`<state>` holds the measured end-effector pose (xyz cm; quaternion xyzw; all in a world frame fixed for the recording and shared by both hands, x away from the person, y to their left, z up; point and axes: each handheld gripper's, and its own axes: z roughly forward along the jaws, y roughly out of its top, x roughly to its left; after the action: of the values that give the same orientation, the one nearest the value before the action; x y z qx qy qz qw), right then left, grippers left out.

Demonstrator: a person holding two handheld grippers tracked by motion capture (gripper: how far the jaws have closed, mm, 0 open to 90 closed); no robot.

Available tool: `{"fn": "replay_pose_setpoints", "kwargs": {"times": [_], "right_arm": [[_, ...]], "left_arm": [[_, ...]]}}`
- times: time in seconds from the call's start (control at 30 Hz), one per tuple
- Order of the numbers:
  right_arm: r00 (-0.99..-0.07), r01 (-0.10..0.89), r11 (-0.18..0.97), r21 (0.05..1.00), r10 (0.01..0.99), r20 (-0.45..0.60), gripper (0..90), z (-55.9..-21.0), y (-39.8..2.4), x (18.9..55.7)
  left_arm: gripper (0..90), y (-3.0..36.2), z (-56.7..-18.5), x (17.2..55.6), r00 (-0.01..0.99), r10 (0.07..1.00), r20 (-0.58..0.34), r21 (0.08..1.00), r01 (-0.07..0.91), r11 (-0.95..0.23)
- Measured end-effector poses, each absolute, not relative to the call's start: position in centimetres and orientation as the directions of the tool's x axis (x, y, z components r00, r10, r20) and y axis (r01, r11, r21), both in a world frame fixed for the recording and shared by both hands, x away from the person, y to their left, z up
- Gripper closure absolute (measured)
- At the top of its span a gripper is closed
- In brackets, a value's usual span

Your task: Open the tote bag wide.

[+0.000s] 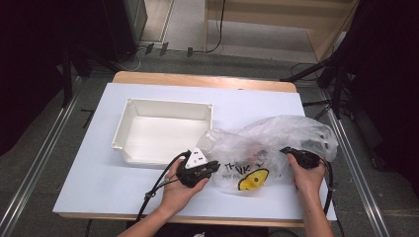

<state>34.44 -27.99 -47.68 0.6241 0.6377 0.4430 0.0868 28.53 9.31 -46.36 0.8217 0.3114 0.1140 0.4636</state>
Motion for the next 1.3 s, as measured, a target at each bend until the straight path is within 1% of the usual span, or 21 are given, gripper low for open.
{"fn": "replay_pose_setpoints", "kwargs": {"times": [0.07,0.1,0.13,0.17,0.2,0.3,0.4,0.47,0.5,0.6,0.7,0.77,0.83,0.9,0.97,1.0,1.07,1.13,1.23,1.3], "right_arm": [[-0.205,0.692,-0.182,0.698,0.878,0.433,78.7,-47.8,-29.0,34.4],[-0.226,0.676,-0.213,0.705,0.852,0.473,73.5,-47.5,-29.4,34.2],[-0.21,0.663,-0.249,0.706,0.843,0.494,67.8,-47.2,-29.7,34.0],[-0.204,0.639,-0.26,0.724,0.85,0.486,60.5,-47.0,-30.1,33.8],[-0.188,0.612,-0.262,0.747,0.868,0.459,56.0,-46.9,-30.5,33.6],[-0.176,0.565,-0.289,0.773,0.873,0.455,44.3,-46.1,-31.7,33.0],[-0.172,0.498,-0.319,0.807,0.875,0.453,33.6,-45.1,-32.7,32.4],[-0.179,0.456,-0.318,0.831,0.882,0.435,27.8,-44.1,-33.1,31.9],[-0.183,0.43,-0.309,0.848,0.89,0.418,26.4,-43.6,-33.2,31.6],[-0.18,0.37,-0.303,0.878,0.904,0.388,23.8,-41.6,-33.4,30.7],[-0.123,0.338,-0.295,0.894,0.928,0.352,26.0,-39.9,-33.6,30.0],[-0.101,0.32,-0.296,0.9,0.934,0.343,30.7,-39.2,-33.8,29.6],[-0.109,0.293,-0.305,0.906,0.931,0.349,34.9,-38.5,-34.0,29.2],[-0.09,0.274,-0.31,0.91,0.934,0.346,42.7,-37.9,-34.2,28.8],[-0.09,0.242,-0.324,0.914,0.931,0.354,45.5,-37.3,-34.4,28.4],[-0.105,0.216,-0.327,0.92,0.929,0.354,46.2,-37.1,-34.5,28.1],[-0.141,0.176,-0.332,0.927,0.923,0.358,46.1,-36.4,-34.3,27.5],[-0.174,0.134,-0.328,0.935,0.921,0.348,43.7,-35.7,-33.9,27.0],[-0.244,0.087,-0.307,0.948,0.916,0.319,35.5,-34.5,-32.8,26.4],[-0.291,0.07,-0.286,0.956,0.91,0.294,32.7,-34.0,-32.0,26.1]], "left_arm": [[83.3,9.3,-46.4,28.5,0.778,0.62,-0.104,0.831,0.41,-0.376],[83.2,9.4,-46.4,28.5,0.777,0.62,-0.105,0.831,0.411,-0.374],[83.0,9.4,-46.4,28.6,0.778,0.619,-0.108,0.832,0.411,-0.372],[82.6,9.4,-46.4,28.6,0.778,0.619,-0.11,0.832,0.412,-0.37],[82.2,9.4,-46.3,28.6,0.777,0.619,-0.112,0.833,0.413,-0.368],[80.6,9.6,-46.1,28.5,0.773,0.623,-0.122,0.84,0.415,-0.35],[79.1,9.8,-45.8,28.5,0.77,0.625,-0.127,0.848,0.411,-0.334],[78.1,9.9,-45.7,28.5,0.768,0.626,-0.135,0.852,0.413,-0.323],[77.7,9.9,-45.7,28.5,0.767,0.628,-0.136,0.854,0.412,-0.318],[77.6,10.0,-45.5,28.6,0.764,0.631,-0.135,0.857,0.41,-0.313],[78.4,10.1,-45.5,28.6,0.761,0.634,-0.137,0.858,0.411,-0.309],[79.2,10.1,-45.5,28.6,0.761,0.634,-0.135,0.857,0.411,-0.31],[80.2,10.2,-45.5,28.6,0.76,0.636,-0.132,0.856,0.411,-0.314],[81.9,10.2,-45.5,28.7,0.759,0.638,-0.132,0.854,0.414,-0.316],[83.6,10.2,-45.5,28.7,0.76,0.635,-0.134,0.854,0.414,-0.316],[84.0,10.2,-45.5,28.7,0.761,0.635,-0.134,0.853,0.414,-0.316],[84.9,10.2,-45.5,28.7,0.761,0.634,-0.135,0.852,0.416,-0.317],[86.1,10.1,-45.6,28.7,0.762,0.633,-0.137,0.853,0.416,-0.315],[87.4,10.1,-45.5,28.6,0.764,0.63,-0.138,0.854,0.414,-0.315],[87.6,10.1,-45.5,28.6,0.766,0.628,-0.137,0.855,0.412,-0.316]]}}
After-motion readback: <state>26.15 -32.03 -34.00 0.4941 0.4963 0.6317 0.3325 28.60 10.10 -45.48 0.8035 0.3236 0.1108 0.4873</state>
